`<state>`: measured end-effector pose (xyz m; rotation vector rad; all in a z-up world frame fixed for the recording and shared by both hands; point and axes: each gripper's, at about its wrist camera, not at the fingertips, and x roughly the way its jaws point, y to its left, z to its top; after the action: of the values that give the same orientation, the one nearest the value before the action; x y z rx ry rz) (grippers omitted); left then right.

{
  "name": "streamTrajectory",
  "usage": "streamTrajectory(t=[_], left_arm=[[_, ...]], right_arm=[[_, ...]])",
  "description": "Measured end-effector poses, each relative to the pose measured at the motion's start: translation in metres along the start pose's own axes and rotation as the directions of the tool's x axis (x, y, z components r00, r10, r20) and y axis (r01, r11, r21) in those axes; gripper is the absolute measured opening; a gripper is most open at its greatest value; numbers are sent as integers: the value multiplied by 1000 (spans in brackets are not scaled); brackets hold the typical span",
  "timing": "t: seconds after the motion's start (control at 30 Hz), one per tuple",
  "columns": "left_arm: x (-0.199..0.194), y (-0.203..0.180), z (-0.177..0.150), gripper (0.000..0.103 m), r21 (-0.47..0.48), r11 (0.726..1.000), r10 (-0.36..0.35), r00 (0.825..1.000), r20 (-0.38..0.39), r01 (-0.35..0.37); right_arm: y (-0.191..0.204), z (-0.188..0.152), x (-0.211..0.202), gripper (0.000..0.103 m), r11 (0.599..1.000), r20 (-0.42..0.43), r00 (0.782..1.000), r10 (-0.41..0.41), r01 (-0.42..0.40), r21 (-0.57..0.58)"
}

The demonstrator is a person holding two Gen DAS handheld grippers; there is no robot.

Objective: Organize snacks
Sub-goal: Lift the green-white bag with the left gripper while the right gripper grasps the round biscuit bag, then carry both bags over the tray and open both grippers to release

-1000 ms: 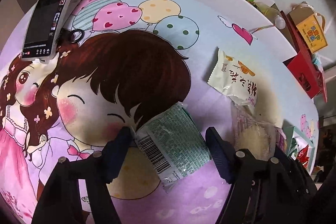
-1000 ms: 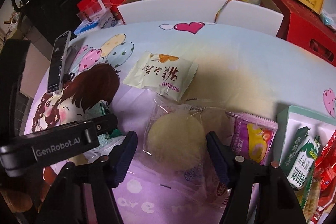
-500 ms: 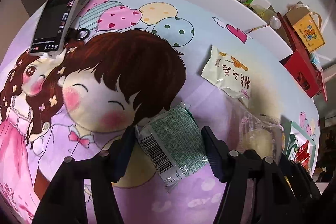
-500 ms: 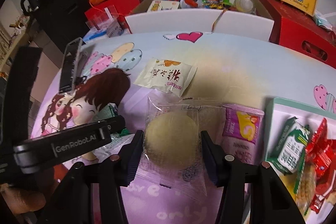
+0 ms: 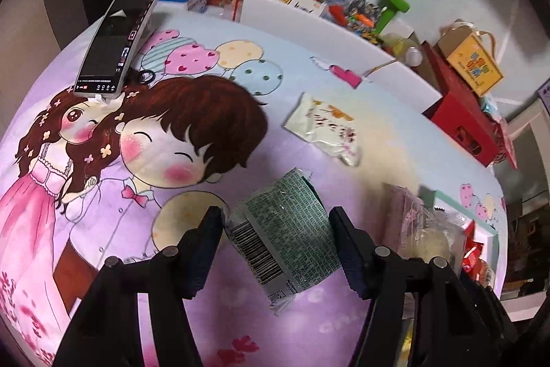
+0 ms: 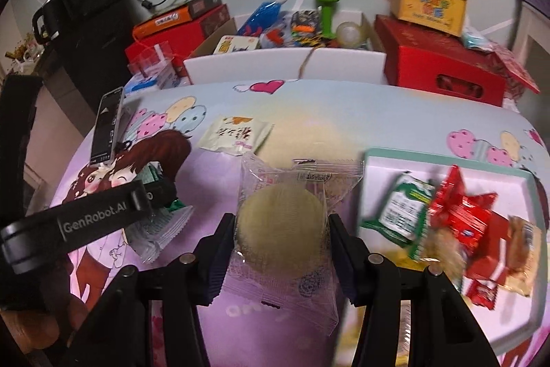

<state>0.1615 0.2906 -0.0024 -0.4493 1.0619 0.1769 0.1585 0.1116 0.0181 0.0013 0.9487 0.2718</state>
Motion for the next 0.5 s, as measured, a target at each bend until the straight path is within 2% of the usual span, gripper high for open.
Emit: streamTrajectory(t=[0.17, 0.5], left_arm=[[-6, -22, -10, 65, 12, 1000, -15, 999, 28, 15], [-14, -82, -15, 65, 137, 990, -51, 997, 57, 43]], right_arm=[[-19, -2, -16, 56, 999, 34, 999, -18, 17, 35], [-87, 2, -41, 56, 982, 85, 993, -77, 60, 180]])
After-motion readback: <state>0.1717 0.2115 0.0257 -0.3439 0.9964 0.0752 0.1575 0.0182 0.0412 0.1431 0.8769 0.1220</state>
